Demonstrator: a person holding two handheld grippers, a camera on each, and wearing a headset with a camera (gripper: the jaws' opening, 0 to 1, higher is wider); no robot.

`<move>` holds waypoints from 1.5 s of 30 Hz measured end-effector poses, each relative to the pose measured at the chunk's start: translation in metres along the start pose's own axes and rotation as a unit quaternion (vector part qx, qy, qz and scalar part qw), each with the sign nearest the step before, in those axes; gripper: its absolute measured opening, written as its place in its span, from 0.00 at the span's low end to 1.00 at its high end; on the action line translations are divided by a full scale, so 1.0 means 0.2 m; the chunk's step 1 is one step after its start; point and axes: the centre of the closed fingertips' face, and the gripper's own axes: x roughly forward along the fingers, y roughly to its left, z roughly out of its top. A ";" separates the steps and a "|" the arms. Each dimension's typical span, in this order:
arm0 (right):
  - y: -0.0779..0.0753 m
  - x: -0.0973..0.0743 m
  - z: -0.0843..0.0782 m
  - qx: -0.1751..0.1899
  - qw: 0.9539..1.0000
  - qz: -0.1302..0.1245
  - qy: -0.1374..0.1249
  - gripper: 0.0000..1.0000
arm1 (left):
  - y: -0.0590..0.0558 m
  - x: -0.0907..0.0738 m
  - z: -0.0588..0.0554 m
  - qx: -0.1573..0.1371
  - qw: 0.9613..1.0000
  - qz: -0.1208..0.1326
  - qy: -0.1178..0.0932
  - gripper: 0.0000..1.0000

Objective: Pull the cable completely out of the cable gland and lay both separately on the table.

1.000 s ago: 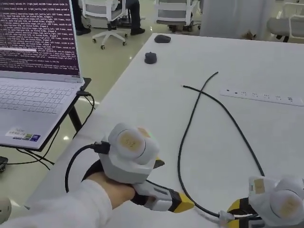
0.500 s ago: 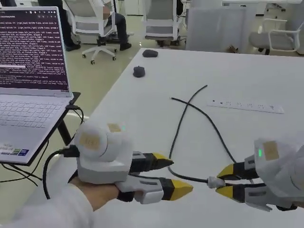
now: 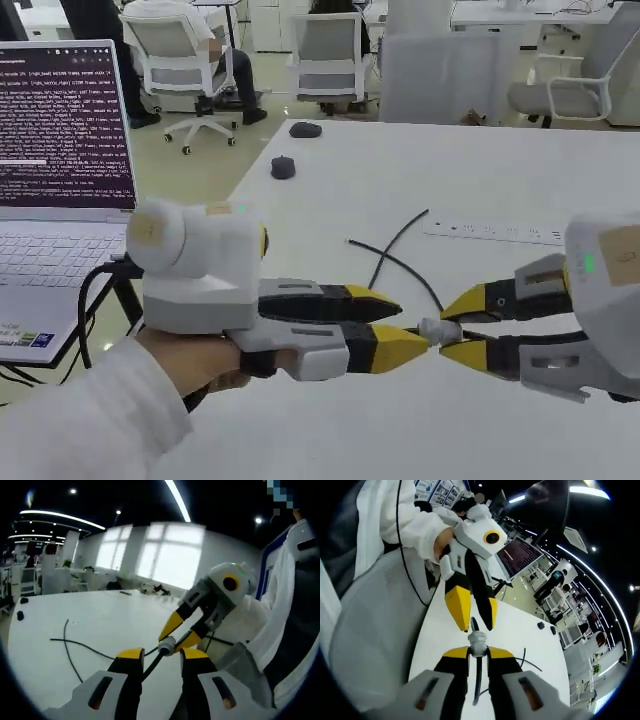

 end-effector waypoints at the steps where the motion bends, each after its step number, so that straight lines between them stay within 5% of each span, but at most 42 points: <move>1: 0.00 -0.02 0.03 -0.004 1.000 -0.002 -0.006 0.11 | -0.02 0.00 0.04 -0.008 1.000 -0.007 -0.016 0.28; 8: -0.04 -0.08 0.12 -0.043 0.999 -0.013 -0.023 0.11 | -0.14 -0.01 0.14 0.012 0.998 -0.048 -0.035 0.16; 16: -0.05 -0.13 0.19 -0.045 0.998 -0.011 -0.043 0.12 | -0.16 -0.04 0.19 -0.014 0.998 -0.062 -0.019 0.15; 19: -0.07 -0.16 0.24 -0.018 0.995 -0.008 -0.093 0.13 | -0.19 -0.07 0.25 -0.011 0.997 -0.070 -0.039 0.15; 22: -0.09 -0.22 0.29 0.059 0.986 0.014 -0.157 0.13 | -0.20 -0.10 0.30 0.002 0.995 -0.077 -0.058 0.15; 24: -0.12 -0.28 0.31 0.094 0.976 0.030 -0.196 0.15 | -0.20 -0.12 0.32 0.049 0.995 -0.069 -0.059 0.15; 25: -0.14 -0.32 0.35 0.125 0.962 0.038 -0.241 0.15 | -0.22 -0.13 0.32 0.065 0.994 -0.074 -0.058 0.15; 28: -0.15 -0.39 0.38 0.215 0.925 0.093 -0.299 0.13 | -0.25 -0.16 0.36 0.081 0.991 -0.079 -0.073 0.15; 29: -0.14 -0.38 0.37 0.247 0.915 0.120 -0.296 0.14 | -0.26 -0.16 0.38 0.096 0.989 -0.079 -0.082 0.15; 30: -0.14 -0.37 0.36 0.258 0.911 0.124 -0.297 0.15 | -0.26 -0.16 0.39 0.109 0.987 -0.077 -0.086 0.14; 31: -0.14 -0.37 0.36 0.273 0.902 0.133 -0.308 0.16 | -0.27 -0.16 0.40 0.123 0.985 -0.077 -0.091 0.14; 32: -0.15 -0.37 0.38 0.306 0.883 0.148 -0.323 0.16 | -0.29 -0.16 0.41 0.134 0.983 -0.079 -0.097 0.14; 33: -0.16 -0.36 0.38 0.331 0.870 0.156 -0.329 0.16 | -0.30 -0.16 0.42 0.138 0.982 -0.079 -0.100 0.14; 34: -0.15 -0.37 0.39 0.369 0.849 0.182 -0.333 0.17 | -0.31 -0.16 0.43 0.144 0.981 -0.078 -0.105 0.14; 35: -0.14 -0.37 0.39 0.389 0.834 0.203 -0.335 0.19 | -0.31 -0.16 0.44 0.149 0.980 -0.076 -0.107 0.14; 36: -0.15 -0.38 0.40 0.398 0.824 0.213 -0.343 0.21 | -0.31 -0.16 0.45 0.156 0.979 -0.076 -0.109 0.14; 38: -0.17 -0.39 0.41 0.396 0.817 0.209 -0.363 0.19 | -0.33 -0.16 0.44 0.163 0.978 -0.079 -0.107 0.14; 39: -0.17 -0.39 0.42 0.408 0.807 0.219 -0.366 0.18 | -0.34 -0.15 0.44 0.169 0.976 -0.081 -0.107 0.14; 40: -0.16 -0.39 0.43 0.414 0.803 0.224 -0.365 0.17 | -0.34 -0.15 0.44 0.173 0.976 -0.082 -0.106 0.14; 42: -0.14 -0.37 0.42 0.406 0.815 0.220 -0.351 0.14 | -0.36 -0.14 0.44 0.181 0.974 -0.085 -0.104 0.14; 45: -0.12 -0.36 0.42 0.407 0.814 0.226 -0.347 0.12 | -0.36 -0.13 0.43 0.191 0.973 -0.082 -0.099 0.14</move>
